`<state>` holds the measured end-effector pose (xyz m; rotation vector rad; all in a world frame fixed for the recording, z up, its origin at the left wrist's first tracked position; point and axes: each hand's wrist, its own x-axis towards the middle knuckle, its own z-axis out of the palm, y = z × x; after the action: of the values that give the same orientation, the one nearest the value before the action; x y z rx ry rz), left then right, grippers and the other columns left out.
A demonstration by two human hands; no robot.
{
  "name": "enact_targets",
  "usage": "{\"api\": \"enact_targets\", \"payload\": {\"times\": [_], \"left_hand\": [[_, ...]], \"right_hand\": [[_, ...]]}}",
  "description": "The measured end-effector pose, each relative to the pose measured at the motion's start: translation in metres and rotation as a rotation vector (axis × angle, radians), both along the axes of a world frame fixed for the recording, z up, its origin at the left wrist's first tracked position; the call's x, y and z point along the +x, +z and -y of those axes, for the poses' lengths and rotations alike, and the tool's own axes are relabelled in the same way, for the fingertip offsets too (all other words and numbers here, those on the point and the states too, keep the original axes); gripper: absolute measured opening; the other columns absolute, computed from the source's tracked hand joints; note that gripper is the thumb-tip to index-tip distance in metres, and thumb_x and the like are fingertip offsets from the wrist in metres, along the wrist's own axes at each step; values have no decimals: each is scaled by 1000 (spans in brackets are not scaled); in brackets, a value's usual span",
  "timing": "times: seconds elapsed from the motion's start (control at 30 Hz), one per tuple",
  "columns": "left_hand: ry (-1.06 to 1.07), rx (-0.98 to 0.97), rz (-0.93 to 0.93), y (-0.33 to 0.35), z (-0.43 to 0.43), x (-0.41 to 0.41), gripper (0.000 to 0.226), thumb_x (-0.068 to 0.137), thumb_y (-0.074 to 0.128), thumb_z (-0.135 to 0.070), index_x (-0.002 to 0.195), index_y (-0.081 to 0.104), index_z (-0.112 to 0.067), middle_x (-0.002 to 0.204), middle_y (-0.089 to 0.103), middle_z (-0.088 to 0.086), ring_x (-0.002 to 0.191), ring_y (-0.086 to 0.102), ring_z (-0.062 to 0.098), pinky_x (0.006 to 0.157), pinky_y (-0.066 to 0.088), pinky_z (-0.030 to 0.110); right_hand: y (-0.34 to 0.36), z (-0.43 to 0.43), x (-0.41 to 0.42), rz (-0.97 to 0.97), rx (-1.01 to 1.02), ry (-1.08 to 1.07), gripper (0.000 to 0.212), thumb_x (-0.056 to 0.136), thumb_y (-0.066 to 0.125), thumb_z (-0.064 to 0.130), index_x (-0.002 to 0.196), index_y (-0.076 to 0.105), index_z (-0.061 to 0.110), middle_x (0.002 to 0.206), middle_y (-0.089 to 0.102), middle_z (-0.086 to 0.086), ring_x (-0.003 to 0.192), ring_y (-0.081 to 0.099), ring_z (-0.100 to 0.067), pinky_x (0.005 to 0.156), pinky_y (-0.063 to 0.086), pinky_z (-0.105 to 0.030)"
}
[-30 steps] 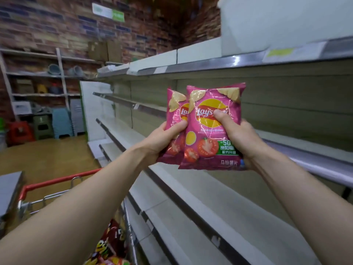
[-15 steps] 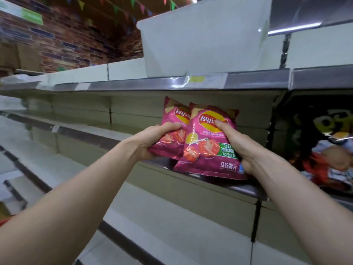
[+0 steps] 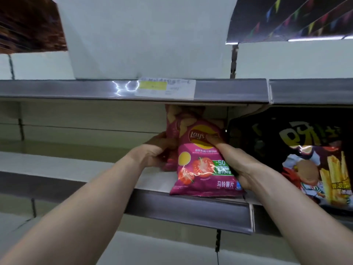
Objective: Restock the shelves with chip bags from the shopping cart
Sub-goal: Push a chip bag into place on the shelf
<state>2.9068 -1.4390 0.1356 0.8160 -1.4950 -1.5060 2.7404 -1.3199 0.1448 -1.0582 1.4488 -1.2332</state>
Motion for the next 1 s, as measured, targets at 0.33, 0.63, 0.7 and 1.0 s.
{"api": "enact_targets", "payload": {"times": [0.33,0.63,0.7,1.0], "left_hand": [[-149,-40,122,7,36,-46,46,92,55,-49,117,62,-10,109,70,15,93,68,27,85,56,38],[-219,-197,95,19,37,-68,31,103,31,-8,80,52,-7,47,64,0,42,62,6,43,50,17],[-210,-190,109,16,39,-67,33,103,30,-8,78,52,-7,45,63,0,40,61,6,43,50,17],[-73,-123,59,20,26,-64,34,102,44,-32,95,59,-3,71,72,8,64,70,15,59,57,24]], "right_hand": [[-13,5,-10,-42,42,-80,55,79,68,58,103,62,9,76,75,-11,65,72,-26,82,58,-43],[-17,8,-14,-92,49,-117,55,81,63,61,99,62,9,70,74,-9,62,72,-24,81,59,-41],[-18,8,-15,-97,51,-113,55,80,63,63,98,62,10,68,73,-9,60,71,-24,77,59,-38],[-21,8,-17,-110,45,-134,56,82,63,61,104,62,9,73,74,-9,62,72,-24,75,60,-37]]}}
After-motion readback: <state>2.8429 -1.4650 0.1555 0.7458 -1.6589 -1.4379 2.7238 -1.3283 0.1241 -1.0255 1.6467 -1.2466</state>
